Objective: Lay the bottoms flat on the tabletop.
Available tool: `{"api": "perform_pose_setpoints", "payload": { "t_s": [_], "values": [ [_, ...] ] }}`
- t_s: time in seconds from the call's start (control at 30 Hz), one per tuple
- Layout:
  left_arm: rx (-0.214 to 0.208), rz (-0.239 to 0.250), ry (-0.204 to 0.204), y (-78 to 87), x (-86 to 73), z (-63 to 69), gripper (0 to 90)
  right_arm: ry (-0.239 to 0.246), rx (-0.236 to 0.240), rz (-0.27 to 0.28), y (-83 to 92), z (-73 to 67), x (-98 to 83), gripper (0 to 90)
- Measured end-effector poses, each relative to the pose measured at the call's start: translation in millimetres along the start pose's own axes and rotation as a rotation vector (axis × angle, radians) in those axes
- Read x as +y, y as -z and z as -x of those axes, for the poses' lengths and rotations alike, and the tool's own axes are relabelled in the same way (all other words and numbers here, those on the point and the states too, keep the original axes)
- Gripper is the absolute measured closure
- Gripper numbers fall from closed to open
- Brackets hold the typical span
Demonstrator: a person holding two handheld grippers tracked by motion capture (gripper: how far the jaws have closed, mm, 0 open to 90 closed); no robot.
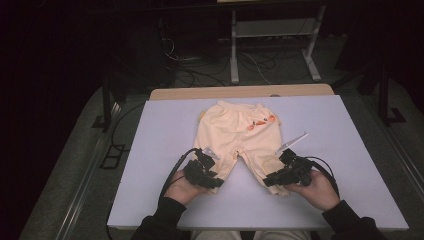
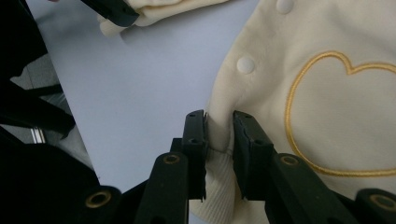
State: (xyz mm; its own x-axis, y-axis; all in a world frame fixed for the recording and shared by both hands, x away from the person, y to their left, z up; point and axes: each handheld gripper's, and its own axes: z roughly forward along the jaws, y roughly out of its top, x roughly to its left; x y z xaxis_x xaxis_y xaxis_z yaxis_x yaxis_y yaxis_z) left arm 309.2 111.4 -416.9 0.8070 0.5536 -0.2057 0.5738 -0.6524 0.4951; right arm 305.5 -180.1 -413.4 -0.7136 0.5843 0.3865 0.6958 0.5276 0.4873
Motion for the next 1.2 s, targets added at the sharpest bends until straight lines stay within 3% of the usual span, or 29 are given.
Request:
{"api": "perform_pose_setpoints", "payload": {
  "t_s": [0.17, 0.3, 0.37, 0.4, 0.53, 0.63, 0.7, 0.87, 0.97, 1.03, 1.2],
  "values": [
    [-0.068, 0.027, 0.015, -2.9, 0.8, 1.3, 60.1, 0.016, 0.027, -0.055, -3.4, -2.9, -0.6, 69.3],
    [-0.114, 0.037, 0.024, -4.3, 0.4, 1.2, 60.9, 0.019, 0.034, -0.068, -4.3, -3.0, -1.1, 68.4],
    [-0.122, 0.043, 0.026, -3.7, 0.4, 1.2, 60.5, 0.014, 0.058, -0.073, -3.7, -2.3, -1.3, 70.3],
    [-0.122, 0.043, 0.027, -3.7, 0.3, 1.1, 60.9, 0.014, 0.094, -0.079, -3.6, -2.3, -1.8, 70.4],
    [-0.135, 0.055, 0.043, -2.8, -1.4, -2.9, 66.0, 0.026, 0.078, -0.072, -2.0, -5.1, -2.9, 63.2],
    [-0.153, 0.071, 0.056, -0.9, -2.8, -5.9, 66.1, 0.032, 0.065, -0.024, 3.0, -5.0, -3.0, 52.1],
    [-0.164, 0.099, 0.063, 1.8, -3.3, -7.1, 59.0, 0.031, 0.056, 0.022, 8.2, -4.0, -3.3, 44.4],
    [-0.186, 0.212, 0.077, 11.3, -4.7, -7.6, 42.6, 0.031, 0.017, 0.156, 25.5, -0.7, -6.9, 32.2],
    [-0.185, 0.287, 0.08, 17.8, -4.5, -7.9, 34.7, 0.03, -0.025, 0.215, 34.7, 2.0, -8.0, 18.3],
    [-0.172, 0.324, 0.071, 21.5, -5.8, -7.7, 26.4, 0.023, -0.04, 0.251, 40.1, 4.5, -9.1, 11.4],
    [-0.087, 0.371, 0.03, 28.8, -12.1, -10.1, 6.1, 0.024, -0.089, 0.335, 54.0, 9.4, -14.3, 0.0]
  ]
}}
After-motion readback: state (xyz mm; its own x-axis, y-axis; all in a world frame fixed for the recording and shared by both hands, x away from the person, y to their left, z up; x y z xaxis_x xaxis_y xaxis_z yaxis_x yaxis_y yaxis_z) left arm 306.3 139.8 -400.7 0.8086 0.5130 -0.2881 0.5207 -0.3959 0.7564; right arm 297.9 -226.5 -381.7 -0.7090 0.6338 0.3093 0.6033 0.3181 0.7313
